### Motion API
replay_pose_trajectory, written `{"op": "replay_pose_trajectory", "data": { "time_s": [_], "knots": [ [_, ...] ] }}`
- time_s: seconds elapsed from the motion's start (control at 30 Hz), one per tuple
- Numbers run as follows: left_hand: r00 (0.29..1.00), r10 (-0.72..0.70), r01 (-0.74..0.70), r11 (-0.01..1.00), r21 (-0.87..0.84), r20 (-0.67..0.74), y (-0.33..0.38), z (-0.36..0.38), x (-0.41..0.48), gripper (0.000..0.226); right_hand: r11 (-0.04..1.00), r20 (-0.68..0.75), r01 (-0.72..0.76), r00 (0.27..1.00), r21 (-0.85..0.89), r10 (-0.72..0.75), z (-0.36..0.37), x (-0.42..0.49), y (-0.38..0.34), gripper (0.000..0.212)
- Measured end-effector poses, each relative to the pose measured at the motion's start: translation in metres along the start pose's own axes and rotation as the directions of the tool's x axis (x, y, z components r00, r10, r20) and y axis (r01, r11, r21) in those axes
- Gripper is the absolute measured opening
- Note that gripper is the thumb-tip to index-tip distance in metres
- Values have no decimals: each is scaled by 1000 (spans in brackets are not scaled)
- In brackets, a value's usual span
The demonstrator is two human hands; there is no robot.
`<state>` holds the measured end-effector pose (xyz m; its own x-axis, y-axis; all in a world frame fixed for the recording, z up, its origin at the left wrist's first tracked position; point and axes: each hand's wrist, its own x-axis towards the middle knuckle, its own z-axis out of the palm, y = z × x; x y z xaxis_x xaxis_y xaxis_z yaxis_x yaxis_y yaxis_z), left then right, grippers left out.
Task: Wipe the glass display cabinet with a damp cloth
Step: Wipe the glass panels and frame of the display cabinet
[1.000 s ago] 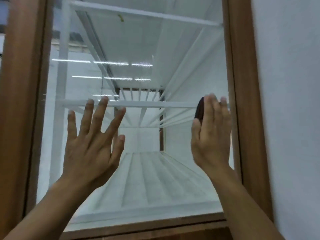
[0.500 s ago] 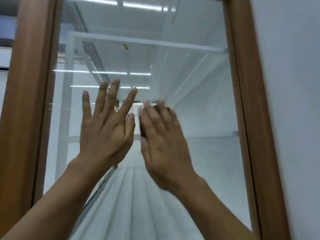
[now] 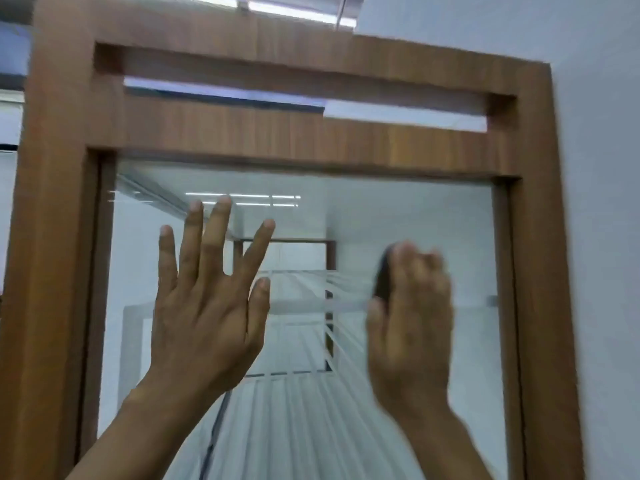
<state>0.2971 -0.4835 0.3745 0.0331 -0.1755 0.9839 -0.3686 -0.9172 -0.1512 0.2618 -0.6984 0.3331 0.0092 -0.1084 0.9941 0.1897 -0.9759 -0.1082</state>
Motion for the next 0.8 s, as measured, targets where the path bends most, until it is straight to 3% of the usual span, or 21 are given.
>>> {"op": "replay_pose_trajectory", "data": {
  "time_s": [0.07,0.1,0.2,0.27,0.37,0.4,0.5,0.57,0.63,0.73,0.8],
  "knots": [
    [1000,11,-11,1000,27,-8,-7,-3,27,59,974,-31,-227,974,-8,227,-2,57,-10,61],
    [1000,7,-6,999,39,-13,-9,-4,38,58,978,-19,-206,979,-24,205,1,71,-28,61],
    [1000,0,0,999,33,-28,-11,-8,52,54,983,146,180,972,35,-183,15,57,-84,60],
    [1000,22,-23,999,30,16,-22,-12,46,56,968,175,251,952,27,-251,18,51,-86,61],
    [994,16,-26,995,92,105,-59,-31,39,61,994,43,-108,993,24,107,24,70,-93,58],
    [993,5,-18,994,109,115,-72,-38,38,61,990,33,-131,991,46,129,27,74,-107,58],
    [998,10,-15,996,88,59,-110,-57,37,58,972,129,170,973,165,-192,45,56,-158,58],
    [1000,26,-26,1000,-16,16,-138,-61,33,58,928,150,132,969,349,-194,51,46,-188,54],
    [999,46,-40,967,-251,20,-165,-56,28,61,857,120,-53,993,513,-10,56,44,-218,51],
    [986,164,-118,741,-662,8,-190,-37,22,66,813,67,-150,988,563,136,64,45,-263,48],
    [975,214,-172,552,-816,-60,-194,-26,20,68,832,73,-161,987,531,144,71,44,-284,50]
  ]
}}
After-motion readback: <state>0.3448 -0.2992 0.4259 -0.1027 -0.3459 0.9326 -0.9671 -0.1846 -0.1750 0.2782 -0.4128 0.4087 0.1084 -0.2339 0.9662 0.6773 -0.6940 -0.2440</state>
